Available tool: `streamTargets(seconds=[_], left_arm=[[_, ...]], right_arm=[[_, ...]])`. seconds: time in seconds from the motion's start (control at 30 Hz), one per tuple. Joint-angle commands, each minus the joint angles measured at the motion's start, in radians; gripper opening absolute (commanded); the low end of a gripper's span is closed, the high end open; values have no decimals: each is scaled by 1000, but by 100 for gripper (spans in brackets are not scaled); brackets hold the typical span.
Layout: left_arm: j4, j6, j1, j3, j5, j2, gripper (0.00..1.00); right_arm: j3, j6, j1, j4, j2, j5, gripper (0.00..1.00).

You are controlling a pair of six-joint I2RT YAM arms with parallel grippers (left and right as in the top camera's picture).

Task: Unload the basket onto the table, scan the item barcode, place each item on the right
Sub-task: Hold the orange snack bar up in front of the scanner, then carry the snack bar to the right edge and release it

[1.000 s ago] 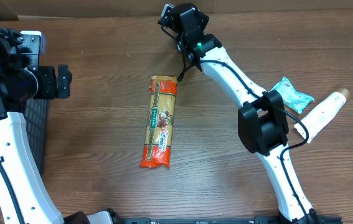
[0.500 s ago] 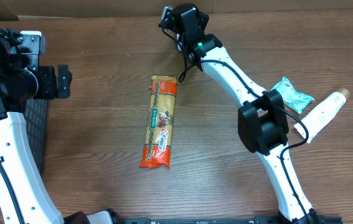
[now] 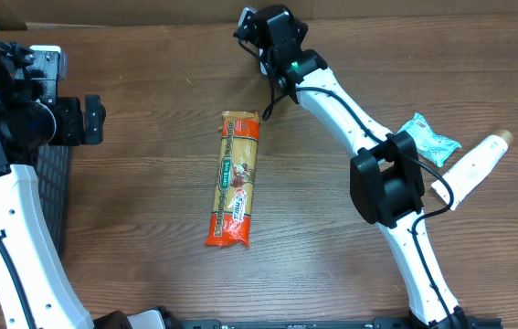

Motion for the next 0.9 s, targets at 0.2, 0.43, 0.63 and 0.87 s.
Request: streamTargets(seconds=[0.2, 0.43, 0.63, 0.87], left_arm=[[3, 11, 3, 0, -6, 6, 100], [3, 11, 3, 0, -6, 6, 100], [3, 11, 3, 0, -6, 6, 100], [3, 11, 3, 0, -6, 6, 100]], right_arm=[[2, 333, -27, -261, -340, -304, 4], [2, 536, -82, -514, -525, -549, 4], [2, 940, -176, -793, -628, -601, 4], [-105, 1160, -365, -1155, -579, -565, 4]])
